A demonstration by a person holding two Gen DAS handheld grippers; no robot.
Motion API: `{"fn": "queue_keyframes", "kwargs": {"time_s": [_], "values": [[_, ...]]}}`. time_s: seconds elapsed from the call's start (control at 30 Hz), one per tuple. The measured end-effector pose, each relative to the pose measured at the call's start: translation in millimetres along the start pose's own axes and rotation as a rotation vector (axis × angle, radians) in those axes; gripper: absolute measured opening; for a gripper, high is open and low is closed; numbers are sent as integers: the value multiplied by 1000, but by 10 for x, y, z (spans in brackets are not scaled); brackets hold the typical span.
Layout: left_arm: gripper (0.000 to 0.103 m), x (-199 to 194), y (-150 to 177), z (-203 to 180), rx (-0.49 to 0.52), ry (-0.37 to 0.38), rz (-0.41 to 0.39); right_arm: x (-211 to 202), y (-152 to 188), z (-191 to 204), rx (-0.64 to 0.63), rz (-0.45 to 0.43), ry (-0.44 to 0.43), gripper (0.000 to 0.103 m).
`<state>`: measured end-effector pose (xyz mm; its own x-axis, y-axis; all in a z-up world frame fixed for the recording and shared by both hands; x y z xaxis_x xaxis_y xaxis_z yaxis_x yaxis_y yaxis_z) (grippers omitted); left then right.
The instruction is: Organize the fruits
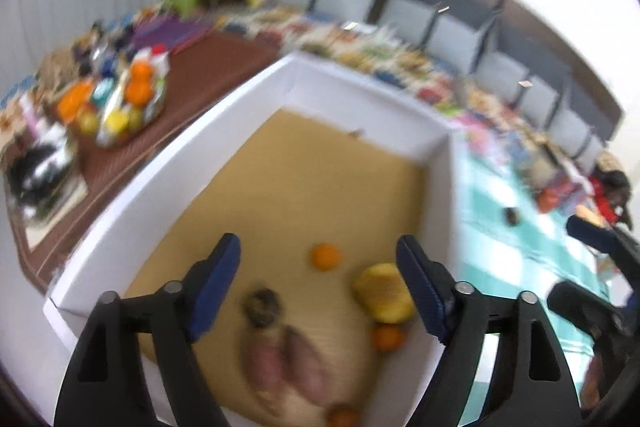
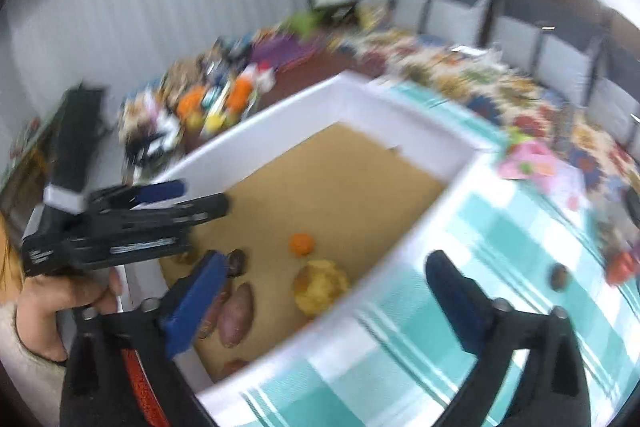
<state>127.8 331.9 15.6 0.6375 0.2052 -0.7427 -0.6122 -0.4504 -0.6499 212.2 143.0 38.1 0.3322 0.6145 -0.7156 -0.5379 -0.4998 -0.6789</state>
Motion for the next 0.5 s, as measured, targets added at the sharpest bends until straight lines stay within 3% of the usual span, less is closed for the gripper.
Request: {"fn": "queue_keyframes", "kwargs": {"time_s": [0.13,0.3,0.33,0.5], "values": [[85,-323,268,-740,108,134,-31,-381,873,-721,87,-6,159,103],[89,-264,1065,-1811,280,292,70,-608,2384,-1734,341,113,385,103],[89,-159,1285,-2023,318,298,98,-721,2715,-1901,419,114,416,103],[89,247,2104,-2577,430,246,156,-1172,3484,-2126,597,50,499,103]]}}
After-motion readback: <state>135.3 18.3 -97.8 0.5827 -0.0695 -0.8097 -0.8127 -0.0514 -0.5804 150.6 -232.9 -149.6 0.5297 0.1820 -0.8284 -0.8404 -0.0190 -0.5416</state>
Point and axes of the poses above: each gripper's, at about its wrist camera, not at the fingertips, and x roughly the way its jaws point, z to its left, y to its underside, the point moved 3 cm from there along x, roughly the way its jaws point, and after that the axes turned 3 degrees about -y, right-handed, at the moved point
